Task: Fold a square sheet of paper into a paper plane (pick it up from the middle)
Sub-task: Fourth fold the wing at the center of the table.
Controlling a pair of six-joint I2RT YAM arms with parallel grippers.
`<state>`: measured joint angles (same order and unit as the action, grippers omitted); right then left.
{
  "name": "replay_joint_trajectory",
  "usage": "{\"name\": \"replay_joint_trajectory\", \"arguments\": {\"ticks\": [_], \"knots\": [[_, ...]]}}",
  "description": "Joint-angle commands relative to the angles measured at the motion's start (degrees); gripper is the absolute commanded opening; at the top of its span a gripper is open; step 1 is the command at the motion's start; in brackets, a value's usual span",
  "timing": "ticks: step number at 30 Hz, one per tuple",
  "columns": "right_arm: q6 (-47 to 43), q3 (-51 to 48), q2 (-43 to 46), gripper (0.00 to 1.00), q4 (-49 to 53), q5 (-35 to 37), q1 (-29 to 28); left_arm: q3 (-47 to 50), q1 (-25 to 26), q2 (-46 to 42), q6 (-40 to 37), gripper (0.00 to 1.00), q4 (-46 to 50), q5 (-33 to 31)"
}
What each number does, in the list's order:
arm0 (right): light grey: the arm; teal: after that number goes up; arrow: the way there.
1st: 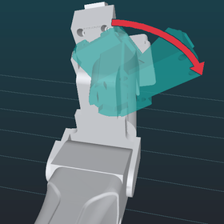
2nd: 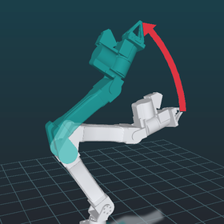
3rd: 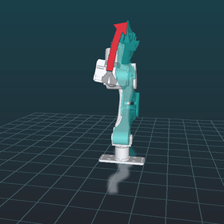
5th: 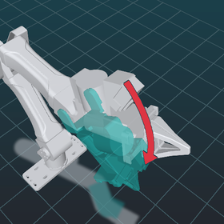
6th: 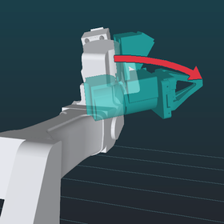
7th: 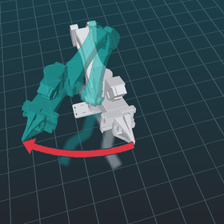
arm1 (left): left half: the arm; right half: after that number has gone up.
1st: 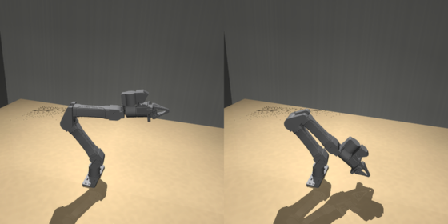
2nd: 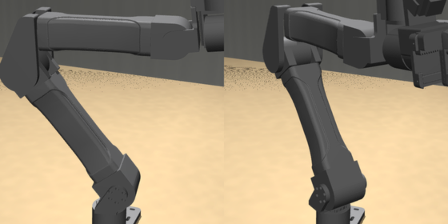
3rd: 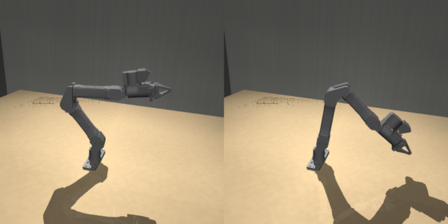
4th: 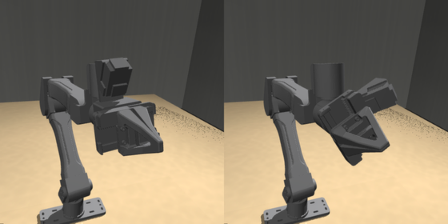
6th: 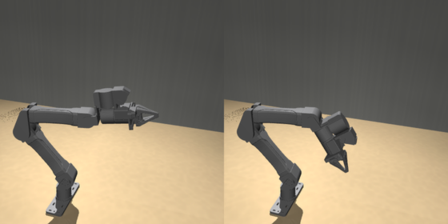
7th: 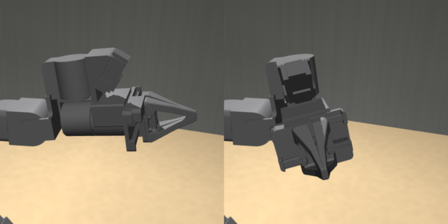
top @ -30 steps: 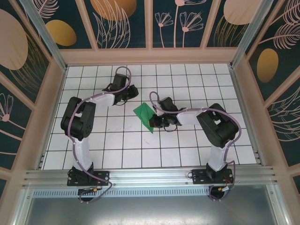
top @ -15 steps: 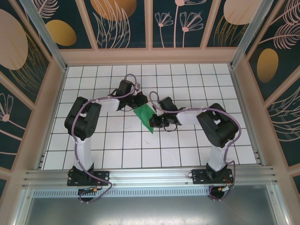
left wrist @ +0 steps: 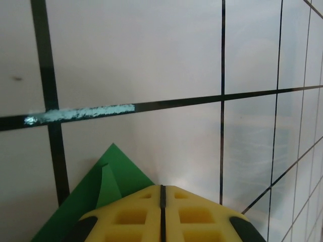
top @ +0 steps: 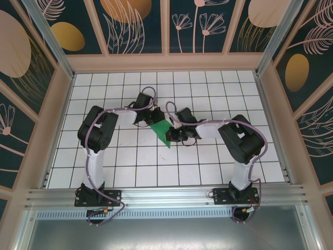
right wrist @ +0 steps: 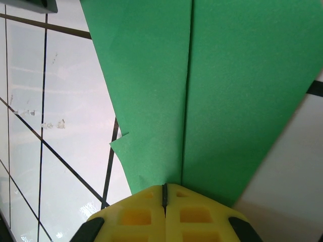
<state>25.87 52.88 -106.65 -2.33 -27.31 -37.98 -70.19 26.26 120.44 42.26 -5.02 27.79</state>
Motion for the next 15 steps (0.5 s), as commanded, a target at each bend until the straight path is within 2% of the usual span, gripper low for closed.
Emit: {"name": "replay_joint_trajectory", "arguments": {"ticks": [1, 7, 15], "knots": [[-0.2, -3.1, -3.3, 0.0, 10.3, 2.4, -0.3, -2.0, -0.1, 2.8, -4.3, 0.11, 3.2, -6.6], [-0.4, -4.5, -3.2, 0.0, 10.1, 2.3, -0.3, -2.9, -1.4, 2.5, -6.5, 0.1, 3.3, -10.0], [-0.1, -5.2, -3.3, 0.0, 9.5, 1.9, -0.3, -4.2, -2.8, 3.8, -9.1, 0.11, 0.4, -6.2]]}}
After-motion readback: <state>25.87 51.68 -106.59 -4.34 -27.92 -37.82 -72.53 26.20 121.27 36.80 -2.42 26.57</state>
